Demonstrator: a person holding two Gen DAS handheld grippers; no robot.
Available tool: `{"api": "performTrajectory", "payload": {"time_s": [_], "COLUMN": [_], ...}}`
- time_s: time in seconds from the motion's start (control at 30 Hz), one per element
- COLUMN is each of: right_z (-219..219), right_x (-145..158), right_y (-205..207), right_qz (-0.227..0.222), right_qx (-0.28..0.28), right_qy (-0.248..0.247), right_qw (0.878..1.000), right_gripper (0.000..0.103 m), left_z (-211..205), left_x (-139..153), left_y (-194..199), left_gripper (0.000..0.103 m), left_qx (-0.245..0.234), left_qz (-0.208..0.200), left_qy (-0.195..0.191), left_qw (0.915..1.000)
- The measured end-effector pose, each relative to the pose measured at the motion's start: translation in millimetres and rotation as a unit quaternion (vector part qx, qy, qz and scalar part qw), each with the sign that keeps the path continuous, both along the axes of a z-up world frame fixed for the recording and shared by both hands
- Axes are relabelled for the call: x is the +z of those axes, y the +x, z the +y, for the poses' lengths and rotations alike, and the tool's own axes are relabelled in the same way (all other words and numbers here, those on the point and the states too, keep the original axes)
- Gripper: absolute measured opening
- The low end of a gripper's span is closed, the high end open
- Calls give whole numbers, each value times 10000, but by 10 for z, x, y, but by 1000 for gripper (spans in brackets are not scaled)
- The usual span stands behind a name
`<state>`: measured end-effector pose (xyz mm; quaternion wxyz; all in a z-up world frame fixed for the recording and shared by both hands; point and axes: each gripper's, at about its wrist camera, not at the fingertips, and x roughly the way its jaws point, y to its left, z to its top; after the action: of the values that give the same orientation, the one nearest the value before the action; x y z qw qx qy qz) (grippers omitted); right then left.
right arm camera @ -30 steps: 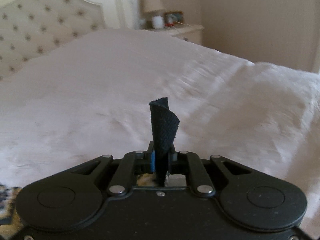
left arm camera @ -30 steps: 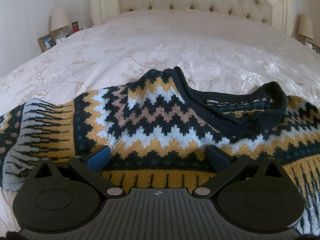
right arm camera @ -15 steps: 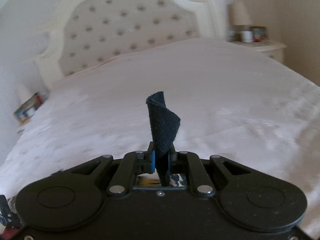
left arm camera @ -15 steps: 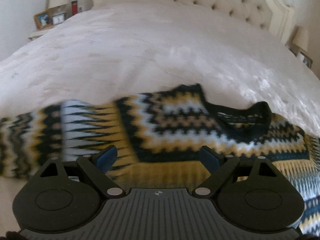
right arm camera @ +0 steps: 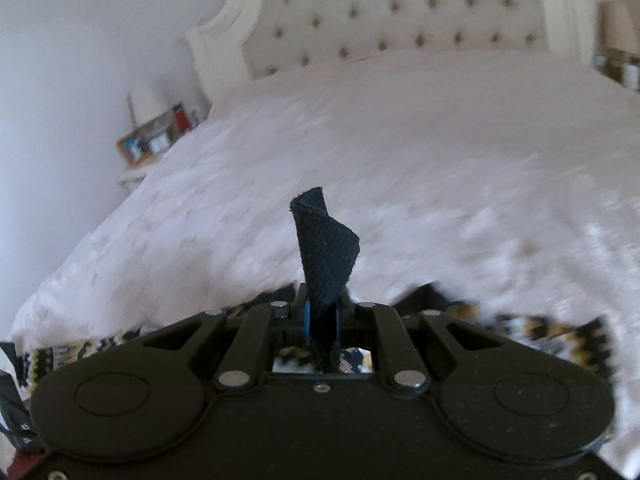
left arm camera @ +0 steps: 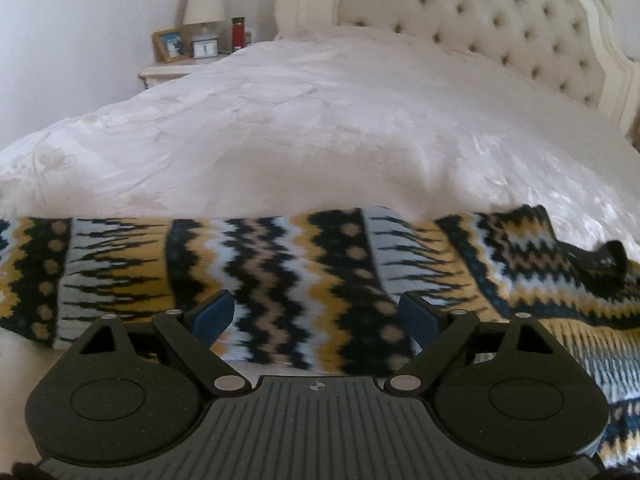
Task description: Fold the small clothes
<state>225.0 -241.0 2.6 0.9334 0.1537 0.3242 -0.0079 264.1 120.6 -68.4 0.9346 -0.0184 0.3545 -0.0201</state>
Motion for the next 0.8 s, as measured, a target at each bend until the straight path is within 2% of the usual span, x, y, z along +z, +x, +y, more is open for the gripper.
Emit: {"api": "performTrajectory", "payload": {"time_s": [0.13, 0.3, 0.43, 0.6, 0.63, 0.7, 0.77, 0.8], "right_z": [449, 922, 1175, 1300, 1301, 1295, 1261, 1227], "right_x": [-229, -484, -676, -900, -936, -981, -964, -932], "right_y": [104, 218, 258, 326, 332, 332, 297, 264], "right_qz": [197, 352, 470, 641, 643, 629, 609, 534], "right_qx": [236, 527, 651, 574, 595, 793, 965, 972], "right_qy": [25, -158, -272, -233, -185, 17, 214, 248], "right_qw": [9995, 9979, 9964, 9960, 9960, 9949, 9932, 9935], "right_gripper": [17, 17, 18, 22, 28, 34, 63, 68], "left_z": [153, 252, 334, 367, 377, 395, 408, 412], "left_x": [15, -28, -66, -65, -76, -92, -96, -89], "left_y": [-2, -18, -13, -5, -2, -4, -11, -18], "left_gripper": [90, 90, 90, 90, 90, 90, 90, 90], "left_qx": [46, 164, 288, 355, 359, 355, 352, 350], "left_qz": [-32, 68, 197, 164, 181, 208, 189, 167], "left_qy": [-224, -258, -329, -364, -393, -457, -515, -537], "left_qw": [9997, 9995, 9988, 9986, 9984, 9981, 9979, 9978]}}
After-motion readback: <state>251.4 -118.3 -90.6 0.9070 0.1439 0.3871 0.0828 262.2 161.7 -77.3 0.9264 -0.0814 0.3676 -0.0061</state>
